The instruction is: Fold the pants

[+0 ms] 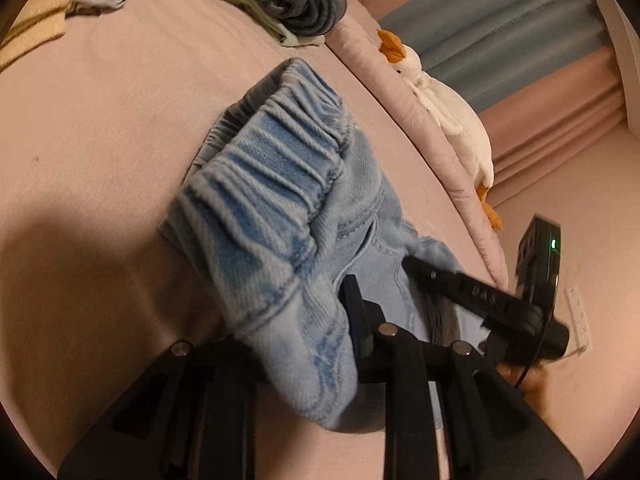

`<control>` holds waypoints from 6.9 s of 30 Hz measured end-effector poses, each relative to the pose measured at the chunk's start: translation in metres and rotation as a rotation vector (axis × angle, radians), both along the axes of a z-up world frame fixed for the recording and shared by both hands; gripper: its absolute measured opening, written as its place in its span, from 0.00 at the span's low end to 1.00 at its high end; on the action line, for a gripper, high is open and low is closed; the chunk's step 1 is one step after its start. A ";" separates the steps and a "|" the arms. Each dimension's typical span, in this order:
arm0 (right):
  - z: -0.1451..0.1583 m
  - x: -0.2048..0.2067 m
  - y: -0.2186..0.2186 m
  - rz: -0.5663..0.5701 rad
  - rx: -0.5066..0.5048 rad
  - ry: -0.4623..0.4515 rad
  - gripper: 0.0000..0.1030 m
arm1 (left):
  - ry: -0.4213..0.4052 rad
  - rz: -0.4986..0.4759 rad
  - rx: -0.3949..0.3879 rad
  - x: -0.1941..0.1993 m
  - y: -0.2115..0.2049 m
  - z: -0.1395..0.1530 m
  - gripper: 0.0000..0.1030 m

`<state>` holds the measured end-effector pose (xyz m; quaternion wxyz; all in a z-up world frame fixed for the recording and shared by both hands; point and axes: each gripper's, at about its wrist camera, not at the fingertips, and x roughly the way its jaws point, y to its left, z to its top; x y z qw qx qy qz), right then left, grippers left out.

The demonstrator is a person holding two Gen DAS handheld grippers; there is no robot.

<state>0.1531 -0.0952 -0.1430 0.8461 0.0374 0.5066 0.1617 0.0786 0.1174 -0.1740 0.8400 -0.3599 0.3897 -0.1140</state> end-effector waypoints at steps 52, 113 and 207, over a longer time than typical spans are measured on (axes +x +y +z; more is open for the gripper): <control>0.001 -0.174 -0.179 -0.295 0.899 0.043 0.56 | -0.318 -0.314 0.440 -0.017 -0.142 0.123 0.19; -0.010 -0.154 -0.255 -0.599 0.539 -0.006 0.34 | -0.045 -0.425 0.426 -0.020 -0.124 0.047 0.82; -0.013 -0.141 -0.252 -0.309 0.572 0.071 0.74 | 0.113 -0.588 0.048 0.088 -0.203 0.018 0.87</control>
